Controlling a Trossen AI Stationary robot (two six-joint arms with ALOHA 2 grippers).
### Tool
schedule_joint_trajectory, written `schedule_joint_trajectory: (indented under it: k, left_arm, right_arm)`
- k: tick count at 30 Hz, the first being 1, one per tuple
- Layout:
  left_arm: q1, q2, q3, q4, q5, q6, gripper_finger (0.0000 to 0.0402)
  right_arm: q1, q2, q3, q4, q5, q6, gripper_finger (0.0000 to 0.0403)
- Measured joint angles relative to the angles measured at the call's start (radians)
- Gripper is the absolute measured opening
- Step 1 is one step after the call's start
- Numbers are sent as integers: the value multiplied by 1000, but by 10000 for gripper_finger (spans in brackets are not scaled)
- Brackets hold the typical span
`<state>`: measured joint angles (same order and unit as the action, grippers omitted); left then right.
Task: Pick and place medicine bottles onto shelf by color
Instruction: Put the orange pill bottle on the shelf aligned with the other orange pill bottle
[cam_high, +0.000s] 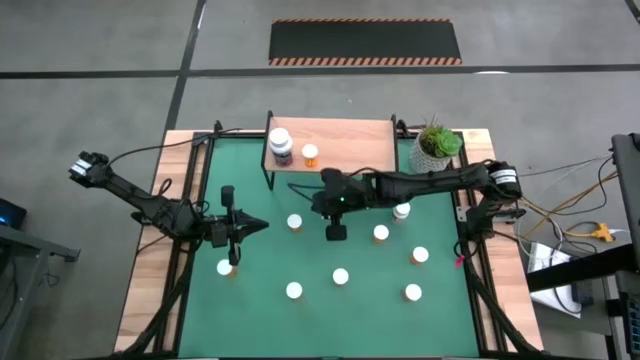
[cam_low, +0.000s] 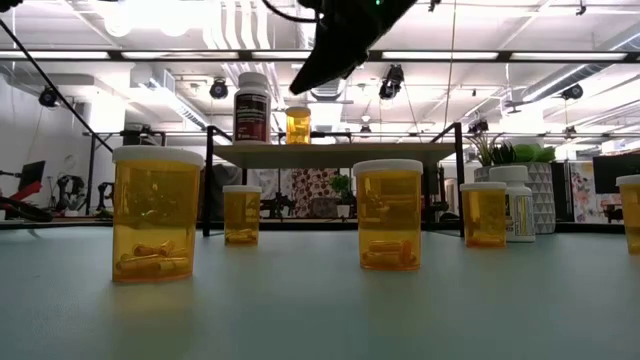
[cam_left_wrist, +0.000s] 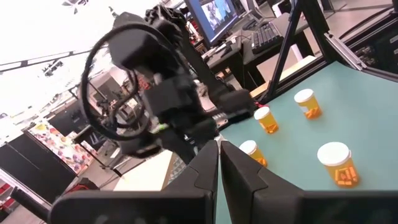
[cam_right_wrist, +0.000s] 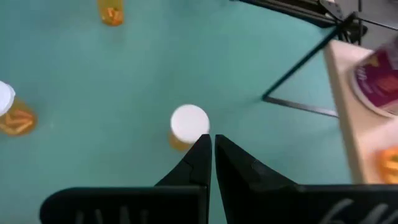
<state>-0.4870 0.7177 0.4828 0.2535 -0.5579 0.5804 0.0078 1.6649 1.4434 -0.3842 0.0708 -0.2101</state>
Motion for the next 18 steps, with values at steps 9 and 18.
schedule_joint_trajectory:
  k: [9,18]
  left_arm:
    - [0,0,0,0,0,0,2]
    - [0,0,0,0,0,0,2]
  right_arm:
    - [12,49,-78,199,0,53,13]
    - [14,57,-154,344,0,82,16]
